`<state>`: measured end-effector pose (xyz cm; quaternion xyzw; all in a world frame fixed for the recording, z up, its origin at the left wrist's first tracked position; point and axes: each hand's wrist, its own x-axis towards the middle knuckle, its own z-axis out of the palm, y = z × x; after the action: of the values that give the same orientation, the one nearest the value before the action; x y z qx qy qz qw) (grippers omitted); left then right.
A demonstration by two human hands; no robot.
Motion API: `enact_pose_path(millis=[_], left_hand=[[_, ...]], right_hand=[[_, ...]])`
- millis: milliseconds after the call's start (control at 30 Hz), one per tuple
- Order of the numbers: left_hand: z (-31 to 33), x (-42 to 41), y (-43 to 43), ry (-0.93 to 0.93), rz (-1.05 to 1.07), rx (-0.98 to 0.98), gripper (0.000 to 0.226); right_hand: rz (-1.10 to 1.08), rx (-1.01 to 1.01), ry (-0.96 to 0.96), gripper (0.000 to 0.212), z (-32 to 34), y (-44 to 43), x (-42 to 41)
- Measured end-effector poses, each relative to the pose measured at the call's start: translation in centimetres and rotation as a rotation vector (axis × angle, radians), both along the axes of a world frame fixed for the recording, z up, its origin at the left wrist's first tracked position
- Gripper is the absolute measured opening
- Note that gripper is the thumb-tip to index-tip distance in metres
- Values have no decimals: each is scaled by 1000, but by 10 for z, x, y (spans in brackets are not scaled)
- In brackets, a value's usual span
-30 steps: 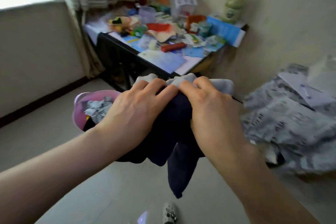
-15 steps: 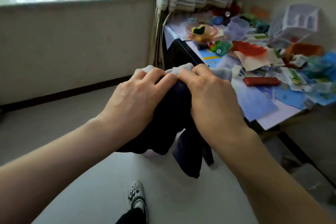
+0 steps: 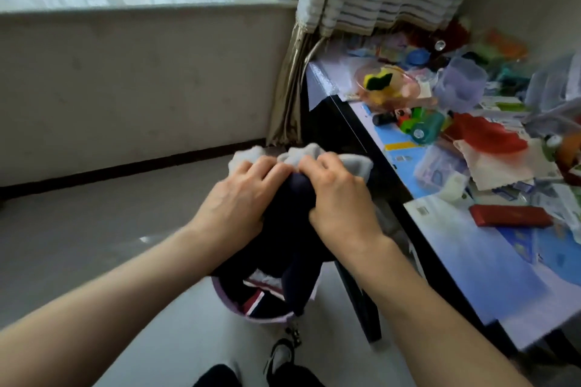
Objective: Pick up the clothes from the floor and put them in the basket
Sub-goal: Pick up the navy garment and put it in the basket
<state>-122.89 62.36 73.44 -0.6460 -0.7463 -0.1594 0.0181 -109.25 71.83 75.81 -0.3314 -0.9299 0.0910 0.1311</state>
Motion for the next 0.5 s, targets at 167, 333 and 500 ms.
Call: enact_pose_path(millis=[167,333,500], left_hand=[[-60,-23,29,-138,21,-38,62],[-110,-44,46,-236,23,-138,71],[-165,-69,51,-413,-17,-409,113]], right_hand=[[44,-100,-22,45,-55,36,-31],[-12,-213,-68,43,-97,49,-55],[-58,-513,-274,48,-146,64,-68]])
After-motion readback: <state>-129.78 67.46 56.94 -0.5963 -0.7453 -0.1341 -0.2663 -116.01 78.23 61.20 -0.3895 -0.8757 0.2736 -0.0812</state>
